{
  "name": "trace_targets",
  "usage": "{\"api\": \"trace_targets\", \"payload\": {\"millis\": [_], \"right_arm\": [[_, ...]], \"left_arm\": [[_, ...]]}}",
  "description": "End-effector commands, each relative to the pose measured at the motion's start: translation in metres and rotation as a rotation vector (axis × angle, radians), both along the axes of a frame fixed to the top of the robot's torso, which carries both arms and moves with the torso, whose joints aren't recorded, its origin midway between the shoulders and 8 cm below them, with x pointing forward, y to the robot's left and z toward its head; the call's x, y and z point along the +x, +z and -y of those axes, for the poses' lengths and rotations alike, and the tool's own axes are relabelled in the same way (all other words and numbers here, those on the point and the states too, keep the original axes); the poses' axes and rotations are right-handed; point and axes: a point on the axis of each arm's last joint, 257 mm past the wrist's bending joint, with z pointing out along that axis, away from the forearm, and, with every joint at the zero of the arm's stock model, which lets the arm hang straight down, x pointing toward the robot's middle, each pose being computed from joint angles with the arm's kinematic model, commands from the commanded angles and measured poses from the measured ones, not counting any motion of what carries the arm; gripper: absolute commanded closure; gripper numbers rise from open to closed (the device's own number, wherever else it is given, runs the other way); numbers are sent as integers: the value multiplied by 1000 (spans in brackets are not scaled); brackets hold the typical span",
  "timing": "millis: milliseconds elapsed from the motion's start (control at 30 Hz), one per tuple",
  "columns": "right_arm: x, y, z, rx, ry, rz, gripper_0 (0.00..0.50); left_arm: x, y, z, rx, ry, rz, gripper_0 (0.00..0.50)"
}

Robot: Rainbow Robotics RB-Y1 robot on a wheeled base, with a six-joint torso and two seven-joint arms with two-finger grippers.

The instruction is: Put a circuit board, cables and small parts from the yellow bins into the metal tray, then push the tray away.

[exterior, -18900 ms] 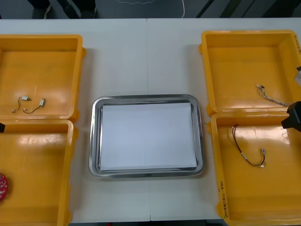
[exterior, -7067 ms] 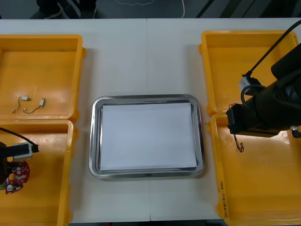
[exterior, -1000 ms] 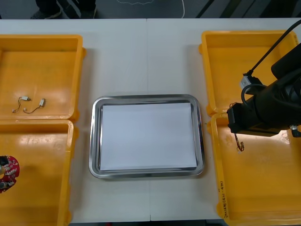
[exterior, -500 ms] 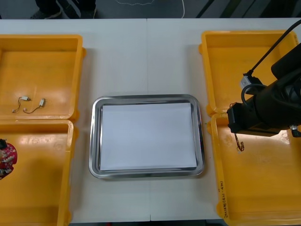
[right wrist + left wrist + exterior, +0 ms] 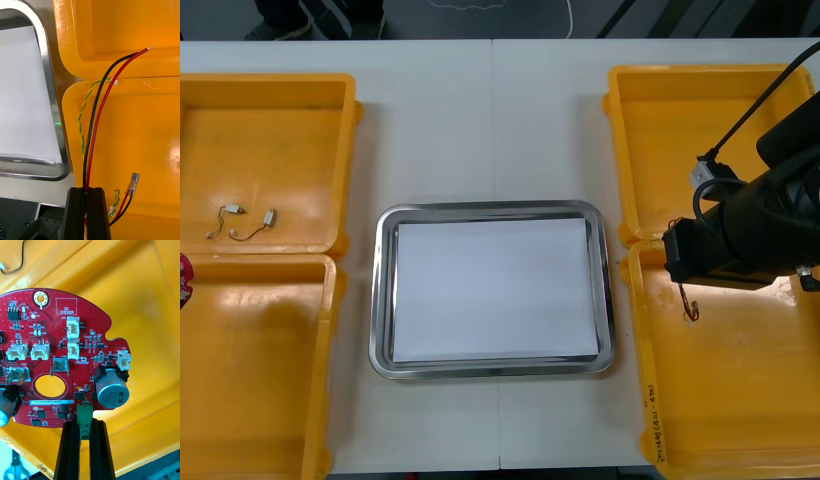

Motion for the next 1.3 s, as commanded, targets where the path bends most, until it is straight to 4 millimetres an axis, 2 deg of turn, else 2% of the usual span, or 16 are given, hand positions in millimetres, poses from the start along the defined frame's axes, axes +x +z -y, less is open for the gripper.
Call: {"api": "trace_targets", "payload": {"millis": [33,167,333,467,800,1033,1300], "right_arm": [[1,8,-8,-5,19,30,500],[1,8,-7,-6,17,29,500],[1,8,-7,-6,17,29,500],[1,8,-7,-6,18,28,500],[1,8,-7,-6,18,28,500],[1,8,-6,-8,17,29,500],[3,8,-4,-15,14,36,500]], "left_arm": [[10,25,6,-5,128,17,500],[13,30,15,-30,179,3,500],[25,46,39,-98,238,10,500],[30,49,61,-155,295,-8,500],[36,45,122,-244,410,-61,500],[28,41,168,-266,464,-95,500],[21,33,208,-251,501,-134,500]]}}
